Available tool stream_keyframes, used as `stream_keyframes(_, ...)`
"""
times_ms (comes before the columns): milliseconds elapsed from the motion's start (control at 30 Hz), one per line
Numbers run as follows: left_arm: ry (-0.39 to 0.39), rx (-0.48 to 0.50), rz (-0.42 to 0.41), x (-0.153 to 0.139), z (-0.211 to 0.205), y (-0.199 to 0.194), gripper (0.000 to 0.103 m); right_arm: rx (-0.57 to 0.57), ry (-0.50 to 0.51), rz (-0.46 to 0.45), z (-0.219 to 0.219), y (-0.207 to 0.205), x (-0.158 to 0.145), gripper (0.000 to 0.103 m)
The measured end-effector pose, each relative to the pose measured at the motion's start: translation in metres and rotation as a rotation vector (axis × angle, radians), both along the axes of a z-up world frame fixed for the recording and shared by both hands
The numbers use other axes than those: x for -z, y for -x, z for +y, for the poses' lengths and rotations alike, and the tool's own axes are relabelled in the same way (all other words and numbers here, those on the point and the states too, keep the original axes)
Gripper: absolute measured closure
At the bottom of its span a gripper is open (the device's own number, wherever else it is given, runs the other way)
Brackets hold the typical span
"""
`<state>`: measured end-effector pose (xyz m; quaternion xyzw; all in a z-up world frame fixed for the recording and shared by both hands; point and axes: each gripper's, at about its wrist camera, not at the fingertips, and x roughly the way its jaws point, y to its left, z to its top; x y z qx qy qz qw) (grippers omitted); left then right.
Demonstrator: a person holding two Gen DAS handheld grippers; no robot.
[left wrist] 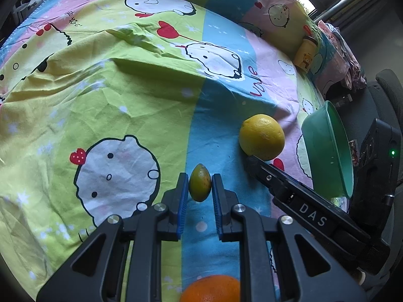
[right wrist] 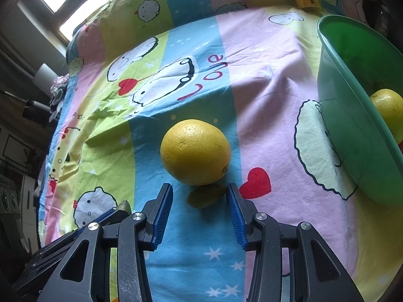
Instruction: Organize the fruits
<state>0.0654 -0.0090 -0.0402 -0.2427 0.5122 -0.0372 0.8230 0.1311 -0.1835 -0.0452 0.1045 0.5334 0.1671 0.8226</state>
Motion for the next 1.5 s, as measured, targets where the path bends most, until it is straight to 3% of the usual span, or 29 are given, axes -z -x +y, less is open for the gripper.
stream_keyframes(267, 0.005, 0.011, 0.001, -0.001, -0.003, 0.000, 0.085, -0.022, 0.077, -0.039, 0.008, 0.002, 0.000, 0.059)
stream_keyframes(300, 0.005, 0.012, 0.001, -0.001, -0.003, 0.000, 0.085, -0.020, 0.098, -0.046, 0.009, 0.003, 0.000, 0.065)
stream_keyframes(367, 0.006, 0.013, 0.000, -0.001, -0.003, 0.000, 0.085, -0.021, 0.107, -0.054, 0.009, 0.004, 0.000, 0.066)
stream_keyframes(633, 0.003, 0.028, -0.025, -0.010, -0.010, 0.002, 0.085, -0.042, 0.077, -0.027, 0.000, 0.010, -0.004, 0.067)
stream_keyframes(867, -0.007, 0.083, -0.091, -0.029, -0.031, 0.004, 0.085, -0.032, 0.001, -0.076, -0.024, 0.022, -0.029, 0.067)
stream_keyframes(1100, -0.056, 0.135, -0.179, -0.057, -0.064, 0.004, 0.085, 0.056, -0.088, -0.162, -0.068, 0.027, -0.060, 0.067)
stream_keyframes(1300, -0.052, 0.228, -0.244, -0.081, -0.105, -0.013, 0.085, 0.179, -0.156, -0.229, -0.120, 0.026, -0.077, 0.067)
stream_keyframes(1500, -0.021, 0.322, -0.286, -0.096, -0.150, -0.038, 0.085, 0.315, -0.191, -0.207, -0.168, 0.018, -0.072, 0.067)
